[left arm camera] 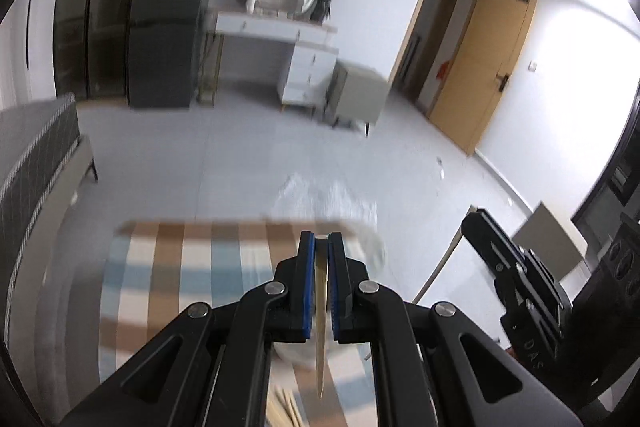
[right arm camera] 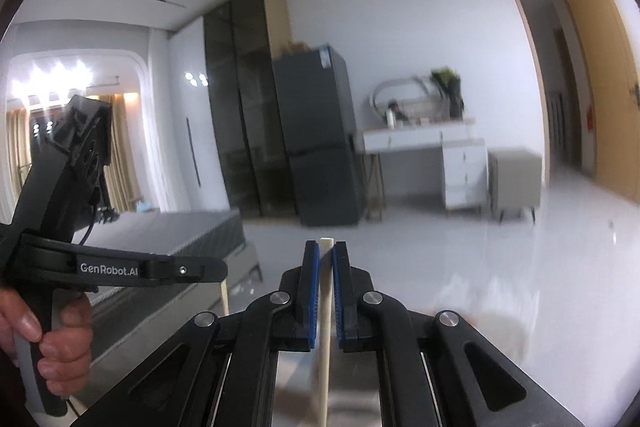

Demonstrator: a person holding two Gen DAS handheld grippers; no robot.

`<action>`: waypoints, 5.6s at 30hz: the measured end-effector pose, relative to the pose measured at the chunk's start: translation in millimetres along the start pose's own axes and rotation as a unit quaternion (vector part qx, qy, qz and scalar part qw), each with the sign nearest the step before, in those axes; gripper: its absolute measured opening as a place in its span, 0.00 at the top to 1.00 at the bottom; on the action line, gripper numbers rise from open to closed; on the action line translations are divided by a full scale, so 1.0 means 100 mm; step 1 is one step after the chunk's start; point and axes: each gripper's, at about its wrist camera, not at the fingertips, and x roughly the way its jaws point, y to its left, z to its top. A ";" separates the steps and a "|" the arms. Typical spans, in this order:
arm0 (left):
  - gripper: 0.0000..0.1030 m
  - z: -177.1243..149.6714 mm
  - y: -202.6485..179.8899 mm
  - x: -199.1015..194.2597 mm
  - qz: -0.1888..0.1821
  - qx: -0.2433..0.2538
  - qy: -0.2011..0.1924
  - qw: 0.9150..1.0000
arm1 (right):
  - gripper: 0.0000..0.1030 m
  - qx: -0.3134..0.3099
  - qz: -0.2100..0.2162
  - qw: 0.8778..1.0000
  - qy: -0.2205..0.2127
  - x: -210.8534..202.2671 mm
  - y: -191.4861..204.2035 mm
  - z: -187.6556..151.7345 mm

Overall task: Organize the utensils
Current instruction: 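Lift both chopsticks to the holder and open the left gripper to drop its chopstick in, then open the right gripper to drop its chopstick into the holder, then lower the right gripper to the pile and grasp another chopstick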

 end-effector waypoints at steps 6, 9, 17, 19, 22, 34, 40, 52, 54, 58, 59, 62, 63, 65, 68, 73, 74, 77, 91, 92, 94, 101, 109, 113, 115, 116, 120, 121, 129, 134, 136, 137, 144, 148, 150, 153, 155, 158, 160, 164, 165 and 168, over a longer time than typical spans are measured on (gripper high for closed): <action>0.98 0.33 0.11 0.28 -0.005 0.000 -0.058 0.998 | 0.94 -0.027 0.000 0.999 -0.023 0.46 -0.04 0.05; 0.98 0.34 0.19 0.43 -0.003 0.005 -0.071 0.997 | 0.94 -0.032 -0.004 0.999 -0.020 0.63 -0.07 -0.06; 0.98 0.14 0.35 0.86 -0.019 -0.003 -0.072 0.997 | 0.94 -0.018 -0.008 1.000 -0.002 0.95 -0.22 -0.32; 0.98 0.08 0.38 0.87 -0.035 -0.003 -0.078 0.996 | 0.94 -0.017 -0.007 1.000 0.004 1.00 -0.28 -0.35; 0.98 0.04 0.41 0.91 -0.035 0.001 -0.080 0.996 | 0.94 -0.017 -0.003 1.000 0.013 1.04 -0.33 -0.44; 0.98 -0.03 0.26 0.84 -0.040 0.032 -0.070 0.996 | 0.94 -0.008 0.014 0.999 0.049 1.04 -0.39 -0.70; 0.98 -0.08 0.24 0.85 -0.044 0.038 -0.039 0.998 | 0.94 -0.004 0.025 0.997 0.071 1.03 -0.39 -0.72; 0.38 -0.09 0.29 0.43 0.028 0.005 -0.002 1.000 | 0.60 0.043 0.016 0.993 0.111 0.77 -0.52 -0.54; 0.34 -0.12 0.32 0.27 0.039 -0.003 -0.005 0.999 | 0.59 0.046 0.007 0.993 0.109 0.63 -0.50 -0.49; 0.29 -0.27 0.35 0.02 0.070 -0.016 -0.011 0.997 | 0.51 0.048 -0.003 0.993 0.106 0.37 -0.42 -0.44; 0.28 -0.29 0.35 -0.02 0.076 -0.019 -0.012 0.997 | 0.48 0.049 -0.006 0.993 0.104 0.30 -0.39 -0.43; 0.26 -0.38 0.33 -0.18 0.085 -0.026 -0.015 0.996 | 0.41 0.048 -0.009 0.994 0.099 0.11 -0.29 -0.41; 0.22 -0.39 0.32 -0.21 0.090 -0.027 -0.015 0.995 | 0.39 0.048 -0.011 0.994 0.098 0.05 -0.25 -0.40; 0.19 -0.45 0.30 -0.30 0.101 -0.028 -0.020 0.994 | 0.36 0.052 -0.010 0.994 0.095 -0.04 -0.17 -0.39; 0.19 -0.53 0.28 -0.41 0.107 -0.029 -0.022 0.994 | 0.31 0.057 -0.010 0.994 0.092 -0.18 -0.09 -0.38; 0.17 -0.66 0.25 -0.53 0.121 -0.027 -0.026 0.992 | 0.21 0.064 -0.010 0.994 0.087 -0.36 0.07 -0.40; 0.14 -0.69 0.25 -0.55 0.127 -0.027 -0.028 0.991 | 0.18 0.064 -0.010 0.994 0.087 -0.38 0.09 -0.41; 0.12 -0.79 0.28 -0.61 0.139 -0.034 -0.040 0.989 | 0.12 0.068 -0.012 0.994 0.088 -0.46 0.17 -0.48; 0.11 -1.31 0.44 -0.50 0.159 -0.039 -0.021 0.986 | 0.04 0.061 -0.015 0.989 0.134 -0.56 0.45 -1.02; 0.11 -1.36 0.46 -0.48 0.164 -0.039 -0.019 0.985 | 0.04 0.063 -0.017 0.988 0.141 -0.54 0.44 -1.07; 0.11 -1.47 0.47 -0.45 0.161 -0.036 -0.014 0.986 | 0.04 0.066 -0.019 0.986 0.152 -0.52 0.45 -1.16; 0.11 -1.81 0.63 -0.22 0.151 -0.053 0.034 0.986 | 0.04 0.063 -0.026 0.975 0.213 -0.35 0.46 -1.50; 0.11 -2.17 0.88 0.08 0.159 -0.091 0.105 0.977 | 0.05 0.094 -0.029 0.946 0.310 -0.07 0.31 -1.90; 0.11 -2.20 0.96 0.14 0.174 -0.102 0.112 0.973 | 0.14 0.104 -0.028 0.923 0.369 0.17 0.24 -2.12; 0.11 -2.23 1.06 0.22 0.170 -0.124 0.128 0.969 | 0.21 0.103 -0.028 0.911 0.397 0.31 0.22 -2.22; 0.11 -2.23 1.09 0.23 0.169 -0.133 0.133 0.968 | 0.26 0.098 -0.027 0.904 0.415 0.39 0.22 -2.28; 0.11 -2.27 1.24 0.30 0.170 -0.161 0.154 0.960 | 0.40 0.059 -0.026 0.881 0.468 0.69 0.25 -2.49; 0.11 -2.27 1.25 0.31 0.172 -0.163 0.157 0.959 | 0.46 0.054 -0.027 0.878 0.476 0.74 0.26 -2.53; 0.11 -2.28 1.39 0.30 0.179 -0.190 0.171 0.950 | 0.76 0.029 -0.036 0.856 0.516 0.99 0.31 -2.70; 0.11 -2.27 1.41 0.31 0.169 -0.199 0.177 0.949 | 0.77 0.016 -0.036 0.853 0.521 1.06 0.37 -2.70; 0.11 -2.27 1.41 0.31 0.166 -0.202 0.180 0.948 | 0.77 0.008 -0.036 0.850 0.526 1.09 0.41 -2.69; 0.11 -2.27 1.41 0.30 0.165 -0.202 0.181 0.948 | 0.77 0.003 -0.037 0.848 0.529 1.11 0.42 -2.70; 0.11 -2.26 1.43 0.28 0.163 -0.205 0.181 0.948 | 0.76 -0.013 -0.044 0.846 0.532 1.24 0.49 -2.71; 0.11 -2.26 1.44 0.28 0.163 -0.206 0.182 0.948 | 0.76 -0.023 -0.048 0.848 0.528 1.28 0.52 -2.70; 0.11 -2.27 1.44 0.28 0.162 -0.204 0.182 0.948 | 0.75 -0.014 -0.051 0.850 0.525 1.30 0.51 -2.70; 0.11 -2.27 1.43 0.30 0.163 -0.197 0.185 0.949 | 0.93 -0.001 -0.054 0.855 0.516 1.31 0.49 -2.70; 0.11 -2.28 1.42 0.31 0.162 -0.194 0.186 0.949 | 0.95 0.012 -0.056 0.859 0.508 1.25 0.43 -2.69; 0.11 -2.29 1.37 0.31 0.177 -0.171 0.183 0.952 | 0.95 0.039 -0.053 0.874 0.482 1.16 0.35 -2.61; 0.11 -2.30 1.35 0.31 0.175 -0.165 0.181 0.954 | 0.95 0.058 -0.047 0.885 0.460 1.06 0.29 -2.52; 0.11 -2.33 1.23 0.36 0.155 -0.148 0.184 0.959 | 0.95 0.101 -0.036 0.908 0.404 0.76 0.11 -2.27; 0.11 -2.33 1.18 0.38 0.144 -0.141 0.186 0.962 | 0.95 0.113 -0.035 0.914 0.389 0.67 0.05 -2.21; 0.11 -2.32 1.04 0.40 0.129 -0.117 0.186 0.967 | 0.95 0.143 -0.033 0.924 0.353 0.49 -0.07 -2.07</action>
